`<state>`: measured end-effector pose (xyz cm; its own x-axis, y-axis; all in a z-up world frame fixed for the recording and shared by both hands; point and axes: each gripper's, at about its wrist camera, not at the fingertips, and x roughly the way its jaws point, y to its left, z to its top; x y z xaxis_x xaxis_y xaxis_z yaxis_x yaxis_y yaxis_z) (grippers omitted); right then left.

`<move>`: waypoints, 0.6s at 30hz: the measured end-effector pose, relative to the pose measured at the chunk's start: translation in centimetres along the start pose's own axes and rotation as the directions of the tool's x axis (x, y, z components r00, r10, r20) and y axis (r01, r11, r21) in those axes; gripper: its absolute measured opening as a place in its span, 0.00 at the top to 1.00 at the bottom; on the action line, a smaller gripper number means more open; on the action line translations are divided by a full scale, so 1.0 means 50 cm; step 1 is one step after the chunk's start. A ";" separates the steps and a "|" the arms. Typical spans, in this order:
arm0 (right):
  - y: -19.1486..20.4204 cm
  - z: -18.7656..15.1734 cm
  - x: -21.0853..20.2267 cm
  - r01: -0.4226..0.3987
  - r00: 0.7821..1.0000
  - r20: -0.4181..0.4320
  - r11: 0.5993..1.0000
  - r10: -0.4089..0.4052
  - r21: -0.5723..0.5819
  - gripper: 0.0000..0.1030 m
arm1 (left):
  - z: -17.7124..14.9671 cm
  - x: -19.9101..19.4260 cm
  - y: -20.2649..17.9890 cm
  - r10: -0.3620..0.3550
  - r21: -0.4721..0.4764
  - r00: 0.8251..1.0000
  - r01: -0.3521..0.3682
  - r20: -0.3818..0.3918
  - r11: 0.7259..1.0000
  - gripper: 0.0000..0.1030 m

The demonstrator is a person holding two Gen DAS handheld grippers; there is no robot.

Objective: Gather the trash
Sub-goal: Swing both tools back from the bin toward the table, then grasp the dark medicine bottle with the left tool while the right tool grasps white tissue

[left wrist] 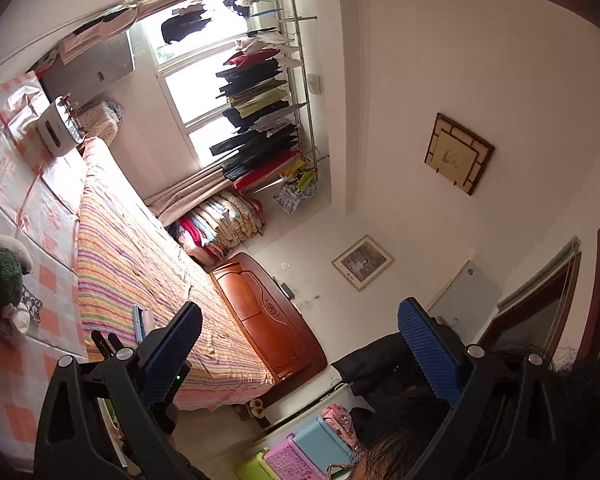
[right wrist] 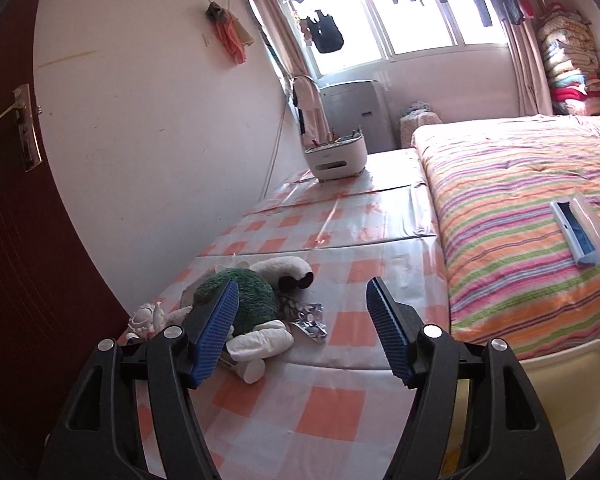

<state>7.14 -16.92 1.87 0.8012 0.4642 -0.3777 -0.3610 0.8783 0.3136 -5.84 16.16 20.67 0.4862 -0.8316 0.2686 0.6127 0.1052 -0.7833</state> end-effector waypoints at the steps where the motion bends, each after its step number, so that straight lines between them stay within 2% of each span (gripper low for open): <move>1: 0.016 0.000 0.022 -0.010 1.000 -0.014 1.000 0.010 -0.025 0.33 | 0.002 -0.004 0.011 0.000 -0.004 1.000 0.000 0.003 1.000 0.07; 4: 0.048 -0.006 0.079 -0.052 0.997 -0.063 0.996 0.047 -0.077 0.33 | 0.009 -0.025 0.052 0.011 -0.026 1.000 -0.010 0.024 1.000 0.07; 5: 0.056 -0.011 0.096 -0.058 0.995 -0.083 0.994 0.050 -0.092 0.33 | 0.014 -0.034 0.069 0.060 -0.014 0.997 -0.059 0.053 0.998 0.07; 6: 0.063 -0.016 0.114 -0.067 0.993 -0.109 0.992 0.055 -0.104 0.32 | 0.022 -0.041 0.087 0.139 -0.011 0.987 -0.139 0.083 0.990 0.07; 7: 0.067 -0.022 0.131 -0.074 0.989 -0.135 0.991 0.059 -0.110 0.32 | 0.030 -0.044 0.107 0.233 -0.009 0.967 -0.233 0.107 0.972 0.07; 8: 0.071 -0.030 0.146 -0.077 0.986 -0.154 0.991 0.059 -0.113 0.32 | 0.038 -0.042 0.128 0.345 0.001 0.930 -0.348 0.125 0.938 0.07; 9: 0.073 -0.040 0.162 -0.079 0.983 -0.175 0.990 0.058 -0.116 0.32 | 0.043 -0.043 0.147 0.465 0.012 0.873 -0.471 0.146 0.882 0.07; 11: 0.074 -0.059 0.187 -0.088 0.974 -0.217 0.989 0.060 -0.121 0.32 | 0.044 -0.049 0.190 0.637 0.029 0.749 -0.652 0.179 0.758 0.07; 13: 0.080 -0.074 0.213 -0.070 0.967 -0.254 0.988 0.033 -0.137 0.32 | 0.038 -0.057 0.237 0.778 0.033 0.603 -0.794 0.178 0.607 0.07; 15: 0.078 -0.087 0.242 -0.055 0.955 -0.295 0.989 0.012 -0.138 0.32 | 0.029 -0.070 0.283 0.862 0.054 0.475 -0.879 0.178 0.474 0.07; 18: 0.071 -0.098 0.270 -0.051 0.946 -0.323 0.991 0.008 -0.125 0.32 | 0.022 -0.106 0.344 0.928 0.057 0.327 -0.945 0.177 0.322 0.07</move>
<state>14.35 -6.98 -6.41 0.6010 0.4834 -0.6365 -0.4585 0.8608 0.2209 2.81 22.98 6.38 0.8380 -0.0781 -0.5400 -0.2262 0.8509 -0.4741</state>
